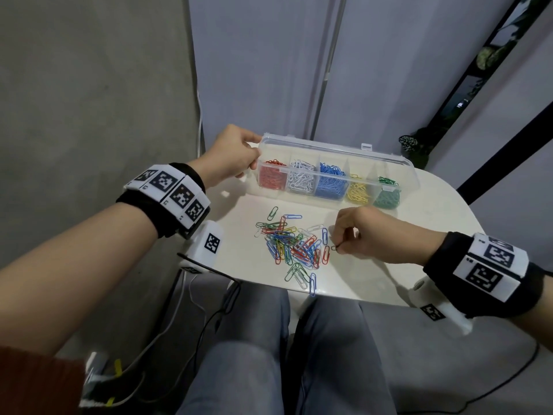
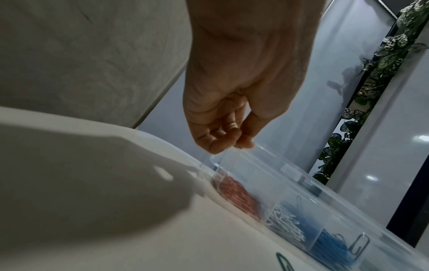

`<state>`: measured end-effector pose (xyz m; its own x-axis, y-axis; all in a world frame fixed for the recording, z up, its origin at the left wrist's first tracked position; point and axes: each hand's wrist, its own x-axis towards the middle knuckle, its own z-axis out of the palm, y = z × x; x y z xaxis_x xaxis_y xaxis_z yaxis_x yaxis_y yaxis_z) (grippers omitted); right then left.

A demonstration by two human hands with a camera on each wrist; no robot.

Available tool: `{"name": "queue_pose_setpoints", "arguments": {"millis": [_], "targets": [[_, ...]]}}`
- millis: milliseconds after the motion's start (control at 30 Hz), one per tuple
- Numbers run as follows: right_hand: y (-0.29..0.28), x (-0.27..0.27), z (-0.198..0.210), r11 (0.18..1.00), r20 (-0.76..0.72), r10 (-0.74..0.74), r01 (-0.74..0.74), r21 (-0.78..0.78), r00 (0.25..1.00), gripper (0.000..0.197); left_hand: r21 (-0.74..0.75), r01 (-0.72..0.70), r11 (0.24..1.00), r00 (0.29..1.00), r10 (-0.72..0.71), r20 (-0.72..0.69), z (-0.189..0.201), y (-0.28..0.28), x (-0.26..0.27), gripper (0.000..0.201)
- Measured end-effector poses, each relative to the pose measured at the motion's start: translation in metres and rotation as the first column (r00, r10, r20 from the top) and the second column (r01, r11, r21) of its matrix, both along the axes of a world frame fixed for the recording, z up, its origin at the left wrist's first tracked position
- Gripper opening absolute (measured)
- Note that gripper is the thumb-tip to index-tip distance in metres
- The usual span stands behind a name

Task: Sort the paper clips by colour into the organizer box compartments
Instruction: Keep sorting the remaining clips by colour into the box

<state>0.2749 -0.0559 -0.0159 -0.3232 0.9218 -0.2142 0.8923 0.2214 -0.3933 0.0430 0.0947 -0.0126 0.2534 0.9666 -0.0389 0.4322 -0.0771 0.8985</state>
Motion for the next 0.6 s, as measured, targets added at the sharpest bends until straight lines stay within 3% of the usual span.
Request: {"name": "queue_pose_setpoints", "arguments": {"millis": [167,300,400,467,600], "targets": [[-0.003,-0.004,0.003,1.0,-0.002,0.011,-0.011,-0.027,1.0,0.012,0.001,0.007,1.0,1.0,-0.007,-0.003,0.001,0.0,0.0,0.038],[-0.005,-0.007,0.011,0.998,-0.167,0.046,-0.052,-0.036,0.985,0.011,-0.001,-0.001,1.0,1.0,0.001,-0.008,0.001,0.0,0.0,0.038],[-0.001,-0.01,0.02,0.999,-0.284,-0.039,0.037,-0.011,0.958,0.014,-0.007,0.002,1.0,1.0,-0.002,-0.012,0.001,0.0,0.0,0.04],[0.004,-0.01,0.027,0.986,-0.426,-0.162,0.164,-0.031,0.89,0.014,-0.009,0.001,1.0,1.0,-0.001,-0.013,0.001,0.0,0.001,0.04],[0.016,-0.004,0.038,0.935,-0.684,-0.341,0.308,-0.175,0.645,0.016,-0.005,-0.002,1.0,1.0,0.002,-0.004,0.001,0.001,0.0,0.039]]}}
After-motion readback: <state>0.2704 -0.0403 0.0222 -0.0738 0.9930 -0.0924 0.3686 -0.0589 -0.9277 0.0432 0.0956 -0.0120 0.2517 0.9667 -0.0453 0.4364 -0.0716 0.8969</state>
